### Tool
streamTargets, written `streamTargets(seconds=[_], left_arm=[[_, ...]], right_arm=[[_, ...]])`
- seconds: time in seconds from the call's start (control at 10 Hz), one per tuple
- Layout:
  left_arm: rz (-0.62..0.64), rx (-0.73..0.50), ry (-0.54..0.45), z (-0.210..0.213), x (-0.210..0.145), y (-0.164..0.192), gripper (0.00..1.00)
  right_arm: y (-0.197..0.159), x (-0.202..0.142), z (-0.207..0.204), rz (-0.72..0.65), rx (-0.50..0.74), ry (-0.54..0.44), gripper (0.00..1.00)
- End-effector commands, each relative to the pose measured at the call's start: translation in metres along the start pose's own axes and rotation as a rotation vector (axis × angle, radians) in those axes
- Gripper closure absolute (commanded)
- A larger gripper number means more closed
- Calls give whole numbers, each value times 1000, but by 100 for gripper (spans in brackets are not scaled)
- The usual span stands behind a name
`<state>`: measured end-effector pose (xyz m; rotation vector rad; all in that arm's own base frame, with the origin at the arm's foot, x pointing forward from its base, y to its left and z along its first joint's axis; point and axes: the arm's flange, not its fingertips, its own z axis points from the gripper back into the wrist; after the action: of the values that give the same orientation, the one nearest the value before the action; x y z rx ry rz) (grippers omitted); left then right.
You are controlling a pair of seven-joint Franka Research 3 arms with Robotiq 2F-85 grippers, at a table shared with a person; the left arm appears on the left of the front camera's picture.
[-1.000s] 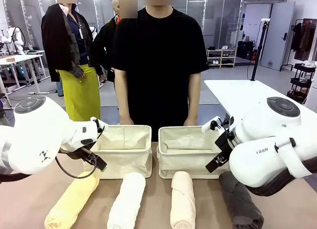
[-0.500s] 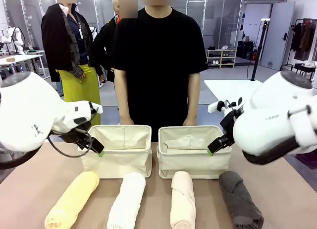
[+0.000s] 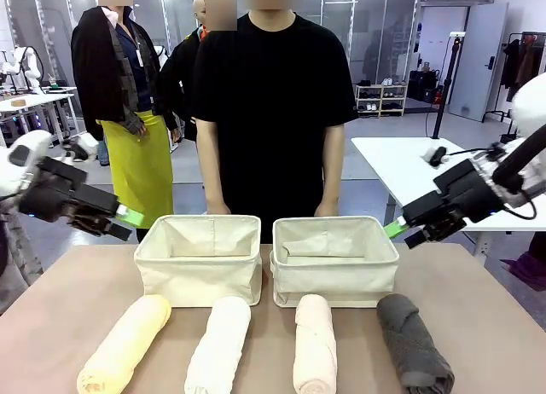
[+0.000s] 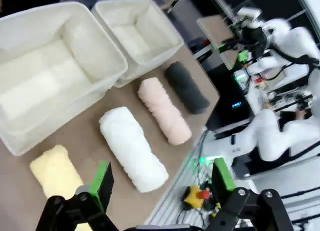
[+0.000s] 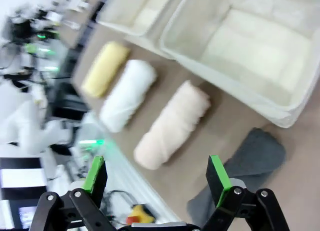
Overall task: Divide the towels into two baskets.
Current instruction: Pick up one hotel-folded towel and place it in the Fabric basket indicated by the person.
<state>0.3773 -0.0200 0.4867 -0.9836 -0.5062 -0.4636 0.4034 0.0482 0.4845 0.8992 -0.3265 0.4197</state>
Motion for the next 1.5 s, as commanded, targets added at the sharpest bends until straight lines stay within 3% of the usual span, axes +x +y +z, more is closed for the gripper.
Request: streamTargets(seconds=[0.0, 0.5, 0.8, 1.4], left_arm=[[109, -26, -71, 31, -16, 27, 0], [258, 54, -298, 183, -103, 62, 0], [351, 127, -443, 233, -138, 71, 0], [383, 154, -456, 240, -148, 71, 0]], right_arm=[[-36, -2, 23, -134, 155, -27, 0], [-122, -89, 172, -438, 93, -396, 0], [-148, -127, 226, -558, 52, -571, 0], [-154, -143, 239, -547, 33, -583, 0]])
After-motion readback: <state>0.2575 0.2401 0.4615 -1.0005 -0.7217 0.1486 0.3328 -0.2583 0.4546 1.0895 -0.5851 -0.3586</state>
